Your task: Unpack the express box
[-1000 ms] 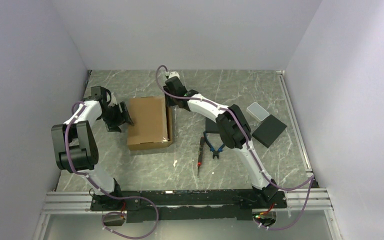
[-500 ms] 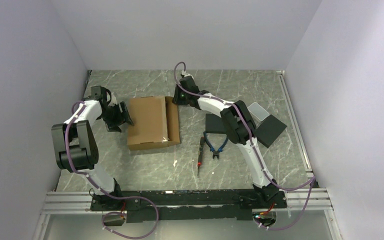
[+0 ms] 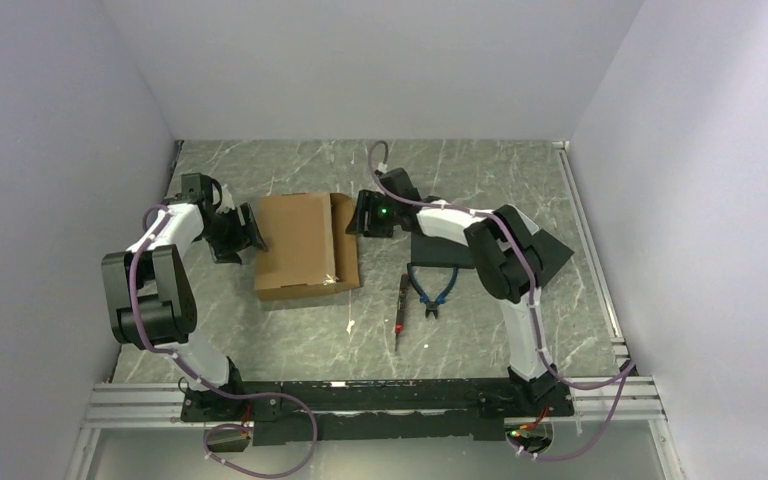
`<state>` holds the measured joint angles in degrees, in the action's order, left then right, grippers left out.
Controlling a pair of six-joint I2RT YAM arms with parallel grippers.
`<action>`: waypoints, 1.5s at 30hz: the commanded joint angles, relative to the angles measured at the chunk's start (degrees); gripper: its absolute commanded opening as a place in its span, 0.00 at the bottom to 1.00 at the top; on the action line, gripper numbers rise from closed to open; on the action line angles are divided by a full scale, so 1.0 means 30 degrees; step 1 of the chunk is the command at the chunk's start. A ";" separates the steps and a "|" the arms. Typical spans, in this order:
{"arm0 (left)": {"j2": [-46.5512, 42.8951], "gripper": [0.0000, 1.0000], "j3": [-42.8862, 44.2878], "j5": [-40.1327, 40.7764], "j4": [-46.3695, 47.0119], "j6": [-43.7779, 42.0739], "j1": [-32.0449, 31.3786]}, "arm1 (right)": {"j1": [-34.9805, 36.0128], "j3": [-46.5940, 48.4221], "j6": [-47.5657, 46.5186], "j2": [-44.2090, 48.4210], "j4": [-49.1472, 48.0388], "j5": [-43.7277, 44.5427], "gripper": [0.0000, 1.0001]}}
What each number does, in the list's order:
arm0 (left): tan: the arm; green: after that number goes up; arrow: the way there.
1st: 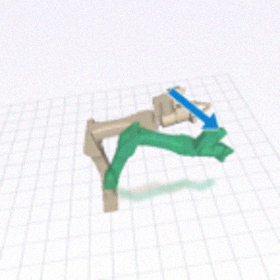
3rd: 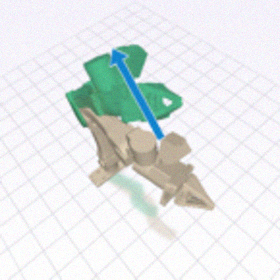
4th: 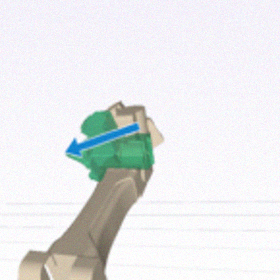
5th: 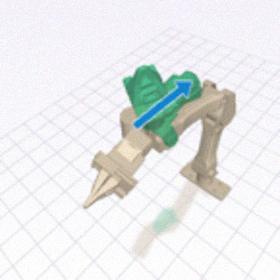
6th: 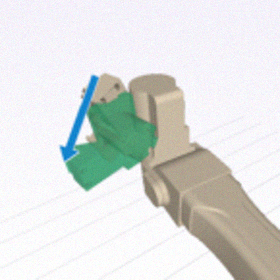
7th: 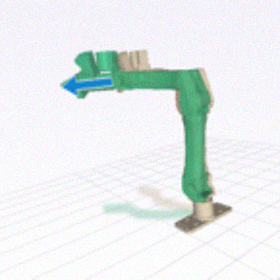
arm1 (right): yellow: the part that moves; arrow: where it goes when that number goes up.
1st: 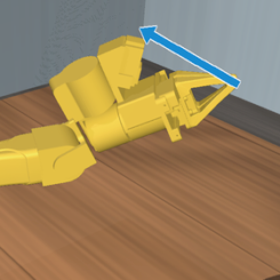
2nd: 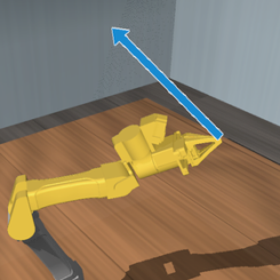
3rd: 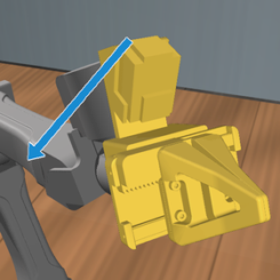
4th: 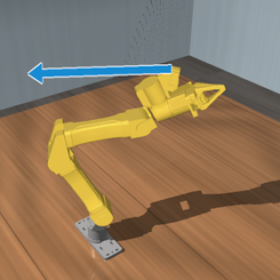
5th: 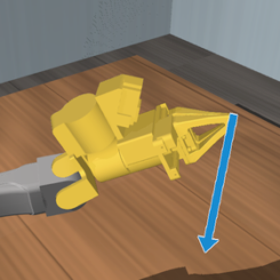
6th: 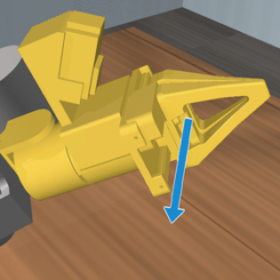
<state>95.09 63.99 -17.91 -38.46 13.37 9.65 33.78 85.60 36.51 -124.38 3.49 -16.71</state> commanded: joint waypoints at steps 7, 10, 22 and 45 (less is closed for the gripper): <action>-0.0902 0.77 -0.0577 -0.0341 -0.0025 -0.1151 -0.0054 | -0.0362 -0.5814 0.4940 0.1350 -0.7576 -0.5286 0.53; -0.1863 0.77 -0.0874 0.0081 0.0336 -0.1104 -0.0053 | -0.0321 -0.6475 0.6399 0.0641 -1.0287 -0.6434 0.48; -0.9420 0.92 0.0039 0.5297 -0.2383 0.0778 -0.3047 | 0.0166 -0.5519 0.7339 0.0367 -1.0616 -0.7449 0.05; -1.2535 0.92 -0.2149 -0.2393 -0.0255 0.6100 -0.4008 | 0.3223 1.3802 -1.1013 0.3384 1.7941 1.1524 0.00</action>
<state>59.77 59.68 -21.30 -42.81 28.42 -2.24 36.84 122.54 10.35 -109.91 50.50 6.13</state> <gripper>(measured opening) 0.923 0.019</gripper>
